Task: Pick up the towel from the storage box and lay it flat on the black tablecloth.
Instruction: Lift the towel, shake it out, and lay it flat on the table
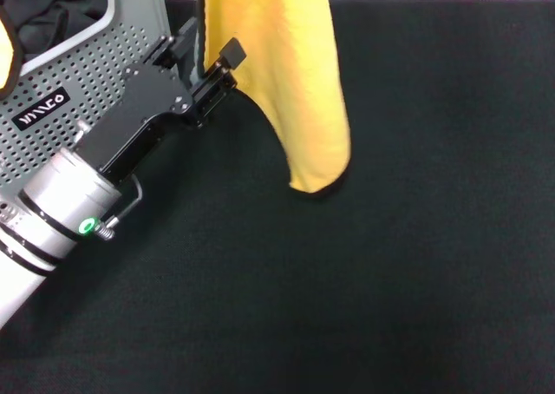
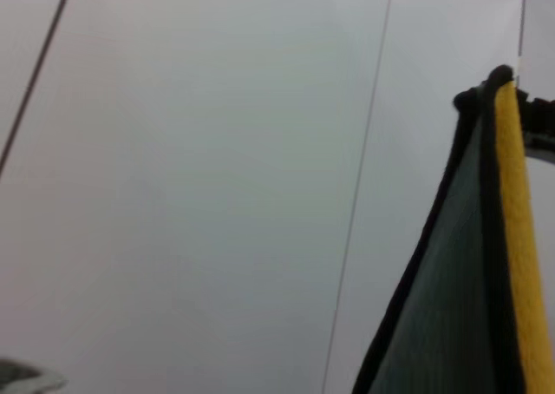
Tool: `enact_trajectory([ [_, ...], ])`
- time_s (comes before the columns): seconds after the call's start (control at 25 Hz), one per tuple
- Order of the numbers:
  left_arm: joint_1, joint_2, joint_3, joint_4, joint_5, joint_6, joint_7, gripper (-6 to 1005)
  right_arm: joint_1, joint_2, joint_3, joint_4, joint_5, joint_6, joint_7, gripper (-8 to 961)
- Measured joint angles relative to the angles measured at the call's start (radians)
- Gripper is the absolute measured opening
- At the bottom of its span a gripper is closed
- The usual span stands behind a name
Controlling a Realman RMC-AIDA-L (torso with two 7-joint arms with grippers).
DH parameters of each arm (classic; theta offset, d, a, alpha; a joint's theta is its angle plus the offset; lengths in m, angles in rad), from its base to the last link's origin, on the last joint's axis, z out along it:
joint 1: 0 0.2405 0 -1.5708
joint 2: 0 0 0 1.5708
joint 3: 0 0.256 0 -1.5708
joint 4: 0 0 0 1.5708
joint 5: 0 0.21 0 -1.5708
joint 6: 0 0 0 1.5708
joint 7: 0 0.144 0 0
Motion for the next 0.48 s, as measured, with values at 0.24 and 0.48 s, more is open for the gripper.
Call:
enact_trajectory([
  [0.24,0.023,0.000,0.000,-0.002,0.000,-0.022,0.000,659,-0.034,-0.001,0.029,-0.039,0.006,0.007,0.004,15],
  [0.48,0.032,0.000,0.001,-0.004,0.009,-0.031,0.000,657,-0.066,0.000,0.039,-0.073,0.007,0.007,0.006,16],
])
